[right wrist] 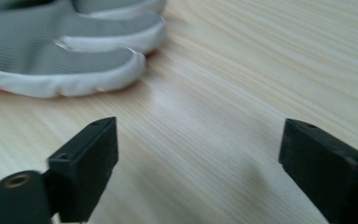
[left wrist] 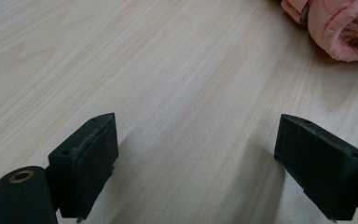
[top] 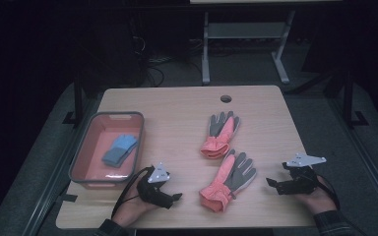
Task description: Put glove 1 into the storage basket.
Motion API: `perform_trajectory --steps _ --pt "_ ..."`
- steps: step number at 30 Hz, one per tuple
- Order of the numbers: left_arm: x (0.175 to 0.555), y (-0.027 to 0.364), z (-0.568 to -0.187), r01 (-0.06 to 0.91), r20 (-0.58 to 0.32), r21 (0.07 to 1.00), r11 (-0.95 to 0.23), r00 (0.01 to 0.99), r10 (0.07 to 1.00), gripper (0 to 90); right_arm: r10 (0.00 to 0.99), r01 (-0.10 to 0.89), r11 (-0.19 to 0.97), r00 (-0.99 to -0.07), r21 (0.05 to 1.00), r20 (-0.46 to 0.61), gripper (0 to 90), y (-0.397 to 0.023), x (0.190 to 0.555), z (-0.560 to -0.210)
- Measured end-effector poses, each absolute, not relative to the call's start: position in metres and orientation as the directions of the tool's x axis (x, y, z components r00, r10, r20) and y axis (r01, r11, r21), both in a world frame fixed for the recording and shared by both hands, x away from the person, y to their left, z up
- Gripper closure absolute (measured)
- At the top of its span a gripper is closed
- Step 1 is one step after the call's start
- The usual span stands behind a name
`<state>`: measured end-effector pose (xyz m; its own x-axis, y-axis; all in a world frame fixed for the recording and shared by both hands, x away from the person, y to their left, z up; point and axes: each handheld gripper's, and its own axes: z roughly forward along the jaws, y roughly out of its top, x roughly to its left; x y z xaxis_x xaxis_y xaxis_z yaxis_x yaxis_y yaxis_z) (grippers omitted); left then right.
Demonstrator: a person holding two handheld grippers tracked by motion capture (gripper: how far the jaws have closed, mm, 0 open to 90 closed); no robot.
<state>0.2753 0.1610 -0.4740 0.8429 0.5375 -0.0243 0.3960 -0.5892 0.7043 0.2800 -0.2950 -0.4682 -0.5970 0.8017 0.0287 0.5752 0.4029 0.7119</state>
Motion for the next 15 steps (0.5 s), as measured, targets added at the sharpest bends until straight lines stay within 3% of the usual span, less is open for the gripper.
perform_trajectory --steps 15 --pt "0.301 0.135 -0.446 0.439 -0.113 0.711 -0.550 0.843 0.526 16.0 0.816 0.588 0.391 -0.577 0.708 0.028 4.4 -0.300 0.285 -0.483"
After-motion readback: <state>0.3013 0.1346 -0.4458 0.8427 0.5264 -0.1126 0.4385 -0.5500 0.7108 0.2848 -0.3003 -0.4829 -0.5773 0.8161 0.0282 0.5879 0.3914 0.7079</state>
